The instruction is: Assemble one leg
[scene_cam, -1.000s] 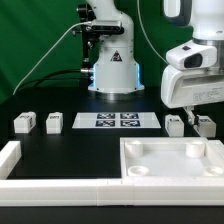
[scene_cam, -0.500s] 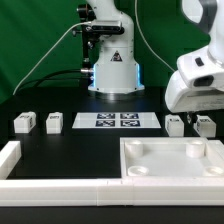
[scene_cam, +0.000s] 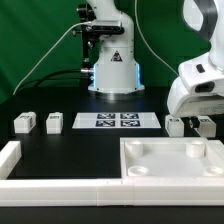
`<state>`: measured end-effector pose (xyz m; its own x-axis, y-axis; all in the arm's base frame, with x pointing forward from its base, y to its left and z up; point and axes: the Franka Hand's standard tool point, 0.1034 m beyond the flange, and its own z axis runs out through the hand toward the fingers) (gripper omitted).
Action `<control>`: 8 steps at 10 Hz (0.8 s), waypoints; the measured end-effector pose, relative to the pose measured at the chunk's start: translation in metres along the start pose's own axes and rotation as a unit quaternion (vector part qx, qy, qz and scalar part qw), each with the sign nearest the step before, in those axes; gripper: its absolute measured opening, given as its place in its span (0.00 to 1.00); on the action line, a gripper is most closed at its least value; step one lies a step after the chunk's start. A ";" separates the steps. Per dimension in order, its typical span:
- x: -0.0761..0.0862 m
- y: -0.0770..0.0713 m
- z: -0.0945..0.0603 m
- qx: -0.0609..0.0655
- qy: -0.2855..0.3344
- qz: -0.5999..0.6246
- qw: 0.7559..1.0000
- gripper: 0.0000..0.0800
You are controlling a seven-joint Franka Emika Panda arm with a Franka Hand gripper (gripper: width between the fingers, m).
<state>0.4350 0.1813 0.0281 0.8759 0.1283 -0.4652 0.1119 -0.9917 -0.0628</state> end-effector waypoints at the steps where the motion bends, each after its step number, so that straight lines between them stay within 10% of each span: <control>1: 0.000 0.000 0.000 0.000 0.000 0.000 1.000 0.81; 8: -0.009 -0.008 0.023 -0.011 -0.122 0.006 0.992 0.81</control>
Offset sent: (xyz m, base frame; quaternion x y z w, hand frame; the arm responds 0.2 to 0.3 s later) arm -0.0215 0.0063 -0.0162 -0.0135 -0.0864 0.0461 0.9951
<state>0.4154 0.1881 0.0127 0.7382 0.1112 -0.6653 0.1157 -0.9926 -0.0375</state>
